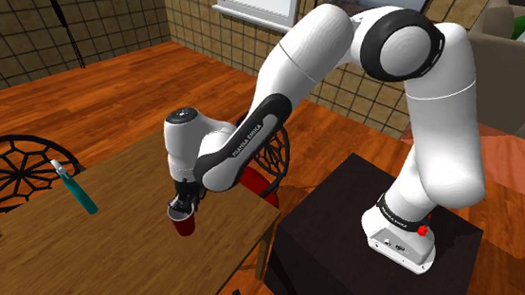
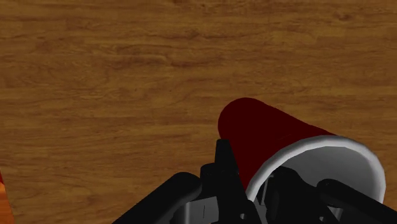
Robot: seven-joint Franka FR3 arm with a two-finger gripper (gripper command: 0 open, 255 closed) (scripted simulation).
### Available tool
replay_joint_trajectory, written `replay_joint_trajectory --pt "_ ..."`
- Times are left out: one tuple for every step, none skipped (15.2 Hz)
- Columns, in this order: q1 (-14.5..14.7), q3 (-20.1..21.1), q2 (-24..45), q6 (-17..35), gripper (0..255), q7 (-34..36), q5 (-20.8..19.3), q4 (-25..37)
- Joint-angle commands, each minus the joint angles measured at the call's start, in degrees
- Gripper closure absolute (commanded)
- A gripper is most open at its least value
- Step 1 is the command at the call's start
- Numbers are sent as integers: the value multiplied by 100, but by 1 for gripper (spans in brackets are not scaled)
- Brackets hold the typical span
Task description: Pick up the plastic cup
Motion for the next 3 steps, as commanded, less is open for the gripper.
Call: replay_joint_trajectory --pt "-33 41 -105 -120 255 -28 45 17" --pt "-36 44 -114 -128 255 -30 49 15" --pt "-36 44 -114 -128 255 -30 49 16"
